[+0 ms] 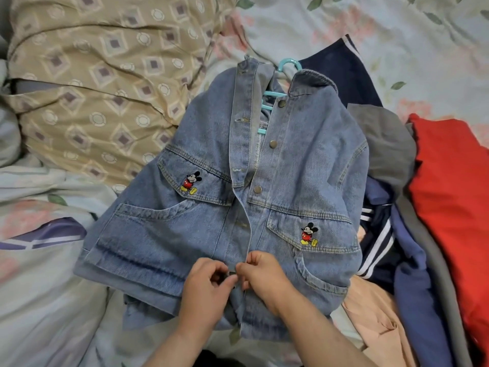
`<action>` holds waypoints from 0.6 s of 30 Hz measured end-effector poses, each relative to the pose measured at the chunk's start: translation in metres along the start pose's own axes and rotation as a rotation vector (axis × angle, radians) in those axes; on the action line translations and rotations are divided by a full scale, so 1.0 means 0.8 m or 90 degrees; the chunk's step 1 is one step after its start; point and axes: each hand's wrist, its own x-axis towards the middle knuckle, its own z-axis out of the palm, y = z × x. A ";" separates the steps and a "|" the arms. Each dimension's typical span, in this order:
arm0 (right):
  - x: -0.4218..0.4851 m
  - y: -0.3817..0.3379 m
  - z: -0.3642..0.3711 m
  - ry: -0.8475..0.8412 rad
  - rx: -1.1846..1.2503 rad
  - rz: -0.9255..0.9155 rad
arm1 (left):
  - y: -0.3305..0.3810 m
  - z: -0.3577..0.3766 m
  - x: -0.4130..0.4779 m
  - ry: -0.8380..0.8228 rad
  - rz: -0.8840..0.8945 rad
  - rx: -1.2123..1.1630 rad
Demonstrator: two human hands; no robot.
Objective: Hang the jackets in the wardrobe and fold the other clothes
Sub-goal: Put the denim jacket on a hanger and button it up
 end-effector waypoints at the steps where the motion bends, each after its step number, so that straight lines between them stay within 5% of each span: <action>1: 0.000 0.000 0.000 0.010 -0.008 0.000 | -0.001 0.000 -0.001 -0.003 -0.005 -0.005; 9: 0.002 0.009 0.008 0.056 0.008 -0.001 | 0.003 0.004 -0.006 -0.004 -0.020 -0.031; 18: 0.001 0.017 0.009 0.037 -0.021 -0.008 | 0.000 0.005 0.005 -0.002 -0.281 -0.268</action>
